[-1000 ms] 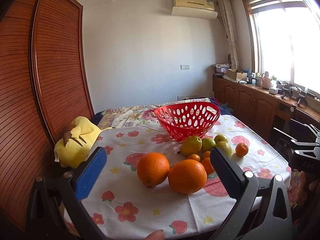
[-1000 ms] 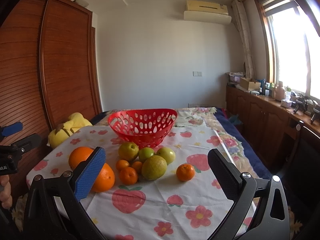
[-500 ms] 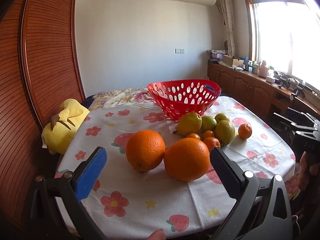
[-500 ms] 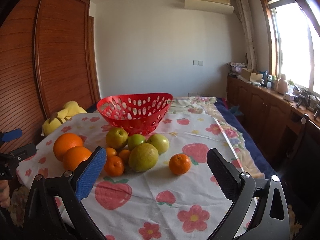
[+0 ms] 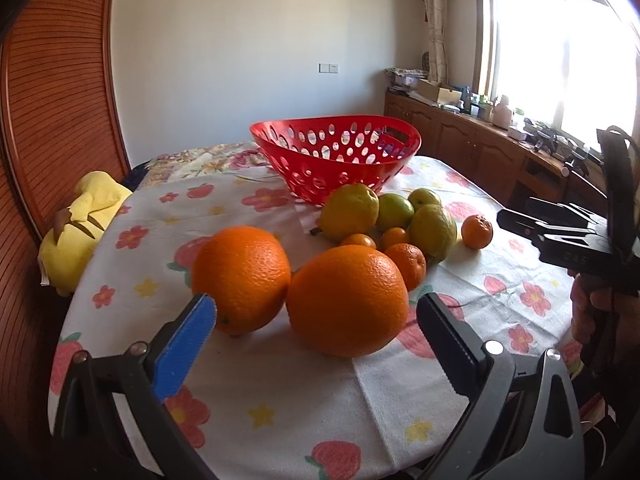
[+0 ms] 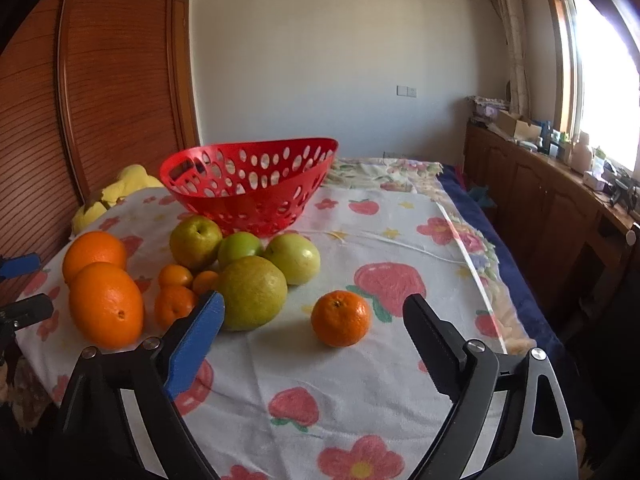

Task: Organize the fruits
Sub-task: 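Move the right tool to the small tangerine and close on it while the left tool approaches the large orange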

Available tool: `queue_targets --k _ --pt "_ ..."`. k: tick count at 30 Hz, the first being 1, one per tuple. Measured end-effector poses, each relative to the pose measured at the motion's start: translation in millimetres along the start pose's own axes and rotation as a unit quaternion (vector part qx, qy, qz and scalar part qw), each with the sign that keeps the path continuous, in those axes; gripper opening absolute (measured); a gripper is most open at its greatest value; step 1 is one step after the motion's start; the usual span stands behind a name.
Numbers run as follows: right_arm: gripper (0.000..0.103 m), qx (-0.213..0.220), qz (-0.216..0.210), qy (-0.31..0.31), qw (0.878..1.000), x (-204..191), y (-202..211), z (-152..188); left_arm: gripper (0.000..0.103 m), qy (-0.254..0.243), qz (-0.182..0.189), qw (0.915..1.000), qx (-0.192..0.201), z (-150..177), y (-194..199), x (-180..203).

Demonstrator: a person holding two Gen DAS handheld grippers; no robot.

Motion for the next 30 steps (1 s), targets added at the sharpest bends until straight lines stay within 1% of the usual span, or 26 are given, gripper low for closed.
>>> queue_targets --k 4,5,9,11,14,18,19,21,22,23,27,30 --pt "0.081 -0.034 -0.008 -0.002 0.999 7.9 -16.7 10.4 0.1 -0.006 0.01 0.9999 -0.009 1.3 -7.2 5.6" --pt "0.079 -0.042 -0.009 0.0 0.999 9.7 -20.7 12.9 0.098 -0.008 0.01 0.9999 -0.012 2.0 -9.2 6.6" --pt "0.075 -0.072 -0.015 0.001 0.997 14.3 -34.6 22.4 0.095 -0.013 0.014 0.9996 -0.022 4.4 -14.7 8.6" --pt "0.072 -0.084 -0.017 0.002 0.996 16.6 -40.3 27.0 0.095 -0.013 0.015 0.9995 -0.024 4.8 -15.9 8.9" --pt "0.069 -0.104 -0.019 -0.003 0.994 20.2 -46.9 34.0 0.095 -0.013 0.014 0.9994 -0.027 6.1 -18.6 8.2" --pt "0.068 -0.111 -0.016 0.002 0.994 21.7 -54.1 36.7 0.095 -0.017 0.009 0.9993 -0.033 8.2 -23.5 8.2" --pt "0.066 -0.115 -0.016 0.003 0.993 21.8 -56.5 37.5 0.095 -0.016 0.008 0.9993 -0.034 8.7 -24.6 8.2" --pt "0.059 -0.124 -0.019 0.0 0.992 22.4 -60.9 40.0 0.095 -0.013 0.009 0.9993 -0.035 9.7 -25.6 8.6" --pt "0.049 -0.126 -0.02 -0.002 0.992 23.0 -63.4 41.5 0.095 -0.013 0.009 0.9992 -0.036 10.3 -25.9 9.0" --pt "0.048 -0.128 -0.024 -0.005 0.991 22.5 -64.6 42.5 0.095 -0.014 0.008 0.9992 -0.037 10.7 -26.5 9.3" --pt "0.046 -0.123 -0.022 -0.002 0.992 22.6 -59.1 42.5 0.096 -0.02 0.002 0.9991 -0.038 10.4 -30.2 8.8" --pt "0.046 -0.115 -0.031 0.0 0.993 16.3 -47.7 41.9 0.096 -0.024 0.0 0.9991 -0.036 9.5 -33.2 9.0"
Point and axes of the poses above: each gripper's, at about its wrist camera, not at the fingertips, and y roughly against the way its jaws point, x to its right, z to its underside, the point moved 8 cm from there along -y, roughly the way its jaws point, and after that the axes turned 14 degrees about x, right-handed, at the moved point
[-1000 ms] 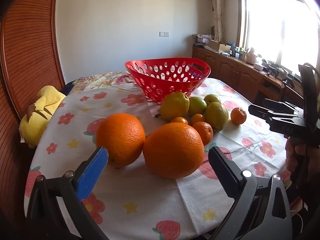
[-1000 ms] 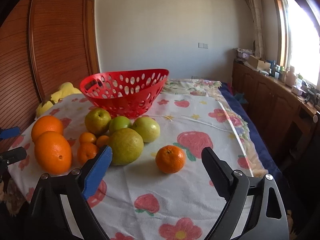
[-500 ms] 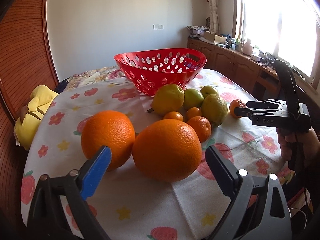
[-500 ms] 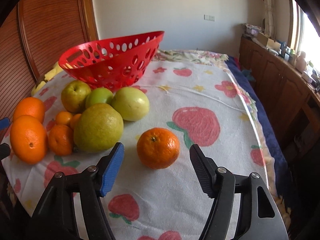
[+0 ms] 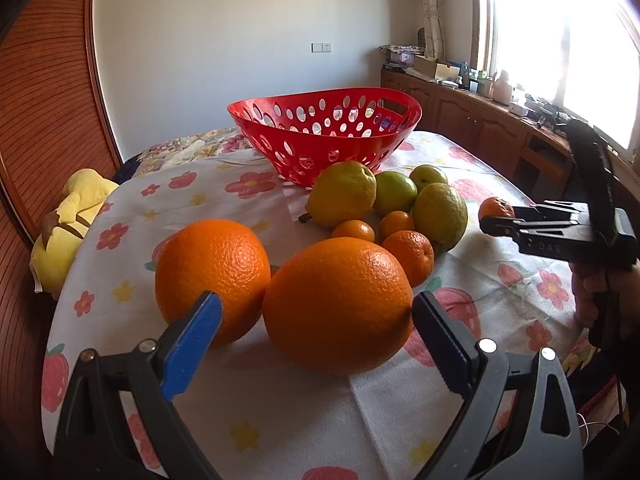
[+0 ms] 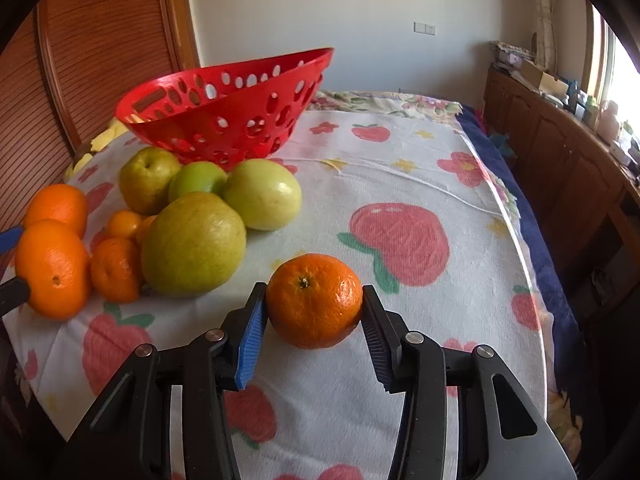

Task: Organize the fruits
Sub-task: 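Move the right tool to the small tangerine and close on it while the left tool approaches the large orange, then lift the tangerine with the right tool while the left tool closes on the large orange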

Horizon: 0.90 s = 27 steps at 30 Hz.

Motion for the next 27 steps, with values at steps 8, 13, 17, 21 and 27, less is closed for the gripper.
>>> queue_targets --k 8,13,17,21,27 --pt "0.047 0.004 -0.013 0.006 1.0 -14.8 3.5 6.5 0.098 -0.039 -0.015 0.9991 -0.008 -1.6 -11.9 10.1" --pt "0.047 0.002 -0.014 0.0 1.0 -12.4 1.0 8.6 0.099 -0.079 -0.032 0.9963 -0.009 -0.8 -19.8 18.3" --pt "0.047 0.002 -0.015 0.0 1.0 -12.1 0.4 8.8 0.099 -0.083 -0.022 0.996 -0.024 2.4 -29.7 24.8" --pt "0.047 0.003 -0.012 0.005 1.0 -13.1 0.6 9.2 0.1 -0.102 -0.031 0.9939 -0.028 6.2 -36.1 29.0" --pt "0.047 0.004 -0.01 0.008 1.0 -13.3 0.6 9.9 0.087 -0.072 -0.015 0.997 -0.021 -0.2 -32.3 22.2"
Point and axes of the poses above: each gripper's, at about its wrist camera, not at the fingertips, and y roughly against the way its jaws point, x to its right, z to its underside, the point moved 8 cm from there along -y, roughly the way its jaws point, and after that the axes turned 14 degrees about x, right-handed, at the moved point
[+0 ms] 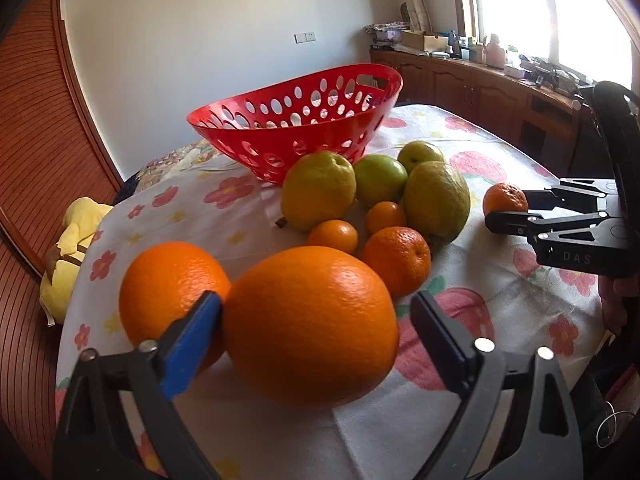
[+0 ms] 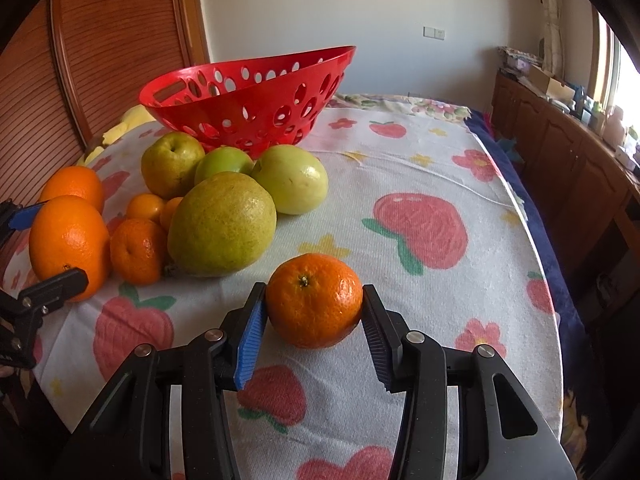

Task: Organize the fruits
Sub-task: 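Lift the tangerine with the right tool while the left tool closes on the large orange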

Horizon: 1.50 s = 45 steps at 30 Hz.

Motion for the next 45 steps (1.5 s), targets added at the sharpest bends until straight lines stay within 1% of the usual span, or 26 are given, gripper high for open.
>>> queue_targets --k 4,7,9,12,13,15,20,23,25,30,33,39,45 --pt "0.047 0.001 0.003 0.004 1.0 -1.0 0.1 0.5 0.086 0.0 0.012 0.9999 0.001 -0.1 1.2 -0.6" --pt "0.047 0.001 0.004 0.006 1.0 -1.3 0.1 0.7 0.087 -0.008 0.01 0.9999 -0.001 0.6 0.0 1.3" --pt "0.047 0.001 0.005 0.007 1.0 -0.9 0.1 0.7 0.09 -0.016 0.006 0.9998 -0.004 0.7 -1.6 3.3" --pt "0.047 0.001 0.005 0.007 1.0 -1.2 0.0 0.8 0.09 -0.021 0.004 0.9998 -0.004 -0.2 -4.1 4.9" --pt "0.047 0.001 0.005 0.007 1.0 -1.2 0.0 0.8 0.09 -0.022 0.004 0.9997 -0.003 -0.5 -5.0 5.2" --pt "0.047 0.002 0.006 0.009 1.0 -0.9 -0.1 0.8 0.086 -0.026 0.004 0.9997 0.0 -1.0 -5.1 5.4" --pt "0.047 0.002 0.008 0.011 1.0 -1.4 0.2 0.9 0.084 -0.009 0.021 0.9997 0.004 -1.0 0.6 2.2" --pt "0.047 0.002 0.008 0.011 1.0 -1.6 0.2 0.9 0.083 0.023 0.047 0.9986 -0.002 0.9 7.6 -0.6" --pt "0.047 0.002 0.009 0.012 1.0 -1.5 0.3 0.8 0.083 0.033 0.056 0.9979 -0.004 2.8 12.2 0.0" --pt "0.047 0.003 0.01 0.015 1.0 -1.2 0.1 1.0 0.083 0.035 0.063 0.9974 -0.003 8.1 24.8 3.6" --pt "0.047 0.003 0.011 0.015 1.0 -1.9 0.0 0.9 0.084 0.04 0.063 0.9972 -0.002 9.6 25.5 2.8" --pt "0.047 0.003 0.011 0.016 1.0 -2.1 -0.2 1.0 0.087 0.021 0.055 0.9982 0.006 8.3 20.8 7.0" --pt "0.048 0.003 0.011 0.016 1.0 -1.9 -0.2 1.1 0.081 0.031 0.065 0.9973 0.012 5.0 19.5 3.7"
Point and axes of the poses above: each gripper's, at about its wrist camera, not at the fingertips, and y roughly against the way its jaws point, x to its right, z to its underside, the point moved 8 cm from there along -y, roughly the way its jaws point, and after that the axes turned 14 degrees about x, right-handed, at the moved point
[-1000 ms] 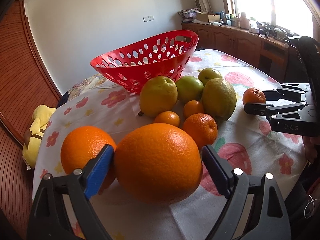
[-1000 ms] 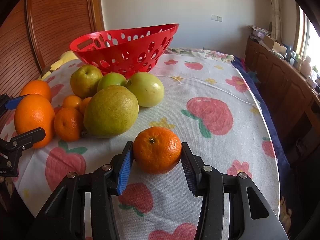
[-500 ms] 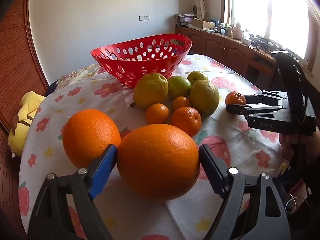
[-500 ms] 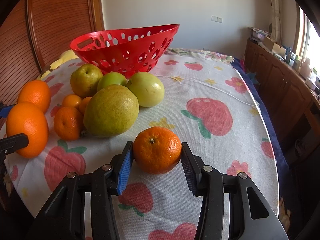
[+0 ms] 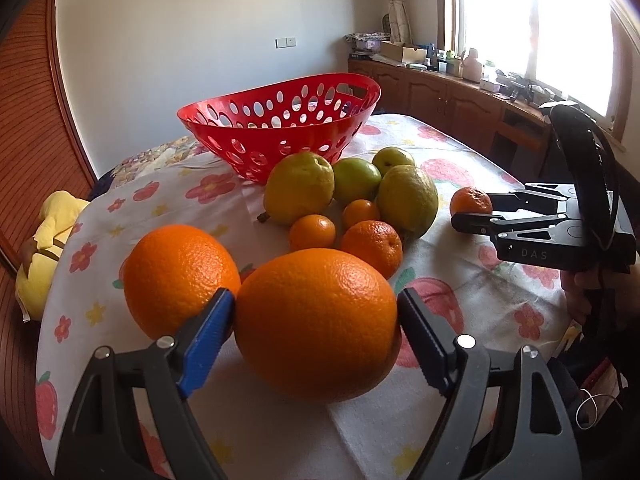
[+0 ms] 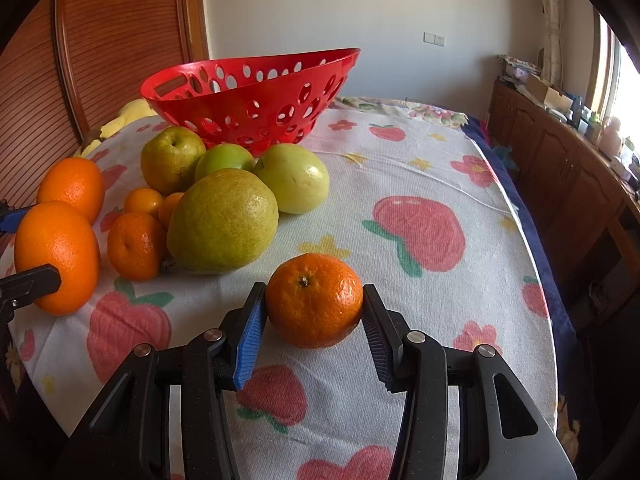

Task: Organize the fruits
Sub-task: 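Lift the tangerine with the right tool while the left tool closes on the large orange, then carry the tangerine and large orange over the red basket with both tools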

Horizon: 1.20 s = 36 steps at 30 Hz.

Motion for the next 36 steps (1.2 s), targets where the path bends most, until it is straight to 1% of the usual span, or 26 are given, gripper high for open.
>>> queue_targets --k 4,8,13,20,22,25,30,33,36 --pt "0.048 0.0 -0.002 -0.002 1.0 -0.8 0.0 -0.1 0.081 0.012 0.01 0.9998 0.008 -3.2 5.6 0.3" --pt "0.048 0.0 -0.001 -0.002 1.0 -0.7 0.0 0.0 0.081 0.016 0.018 0.9994 0.026 -16.3 15.7 1.3" --pt "0.047 0.001 -0.003 -0.004 1.0 -1.6 0.3 -0.3 0.081 0.043 0.037 0.9972 0.049 -40.4 27.5 -6.1" --pt "0.047 0.018 0.002 -0.003 1.0 0.0 8.9 -6.0 0.081 0.046 0.043 0.9951 0.076 -74.2 38.8 -16.0" --pt "0.047 0.023 -0.003 -0.005 1.0 0.3 14.0 -10.0 0.081 0.042 0.042 0.9948 0.082 -83.5 40.7 -19.5" --pt "0.047 0.04 -0.007 -0.006 0.999 0.3 26.5 -24.4 0.081 0.044 0.043 0.9941 0.09 -98.3 43.4 -26.8" --pt "0.047 0.077 -0.024 0.007 0.997 -7.6 45.6 -64.0 0.081 0.037 0.04 0.993 0.104 -125.0 43.9 -34.4" --pt "0.047 0.091 -0.038 0.019 0.995 -16.2 44.6 -89.4 0.081 0.03 0.041 0.9928 0.109 -137.8 39.3 -36.2" --pt "0.047 0.097 -0.053 0.031 0.993 -24.6 34.4 -111.6 0.081 0.025 0.041 0.9929 0.108 -145.1 31.2 -39.8"
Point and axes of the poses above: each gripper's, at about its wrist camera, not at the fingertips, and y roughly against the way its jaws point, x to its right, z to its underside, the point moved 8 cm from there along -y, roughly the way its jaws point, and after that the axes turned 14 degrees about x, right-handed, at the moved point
